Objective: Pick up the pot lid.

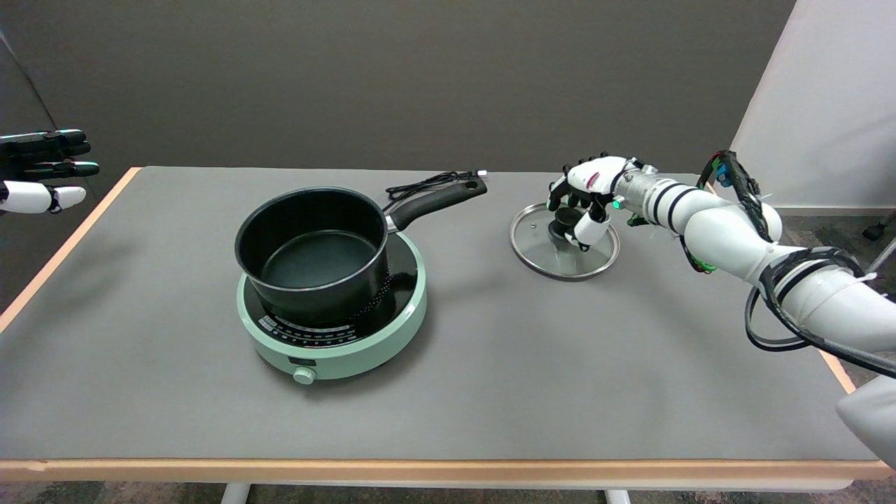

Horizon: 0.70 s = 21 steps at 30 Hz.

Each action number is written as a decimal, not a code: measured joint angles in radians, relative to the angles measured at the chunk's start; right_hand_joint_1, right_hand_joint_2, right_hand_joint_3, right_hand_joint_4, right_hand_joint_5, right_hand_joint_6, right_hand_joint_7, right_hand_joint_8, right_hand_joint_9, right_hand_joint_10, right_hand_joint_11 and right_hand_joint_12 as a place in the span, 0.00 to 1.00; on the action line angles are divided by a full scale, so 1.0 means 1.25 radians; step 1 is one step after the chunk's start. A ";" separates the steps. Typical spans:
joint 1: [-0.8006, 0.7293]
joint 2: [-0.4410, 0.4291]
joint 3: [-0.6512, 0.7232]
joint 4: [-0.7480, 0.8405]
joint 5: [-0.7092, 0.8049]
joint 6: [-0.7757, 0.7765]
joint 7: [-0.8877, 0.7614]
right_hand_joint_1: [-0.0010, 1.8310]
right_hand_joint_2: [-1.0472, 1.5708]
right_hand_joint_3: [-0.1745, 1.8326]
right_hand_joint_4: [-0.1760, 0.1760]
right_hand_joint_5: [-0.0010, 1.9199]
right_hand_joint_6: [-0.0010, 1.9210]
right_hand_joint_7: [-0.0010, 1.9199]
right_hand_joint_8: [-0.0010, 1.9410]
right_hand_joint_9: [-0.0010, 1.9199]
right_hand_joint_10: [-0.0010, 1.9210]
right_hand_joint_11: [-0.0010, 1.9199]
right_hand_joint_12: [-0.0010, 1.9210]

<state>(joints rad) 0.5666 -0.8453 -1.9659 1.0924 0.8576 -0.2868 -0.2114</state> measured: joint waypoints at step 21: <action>-0.002 0.002 -0.003 -0.005 0.000 0.000 0.001 0.50 0.63 0.53 1.00 0.36 0.29 0.44 0.18 0.42 0.34 0.25 0.49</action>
<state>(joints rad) 0.5640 -0.8426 -1.9698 1.0866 0.8578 -0.2862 -0.2099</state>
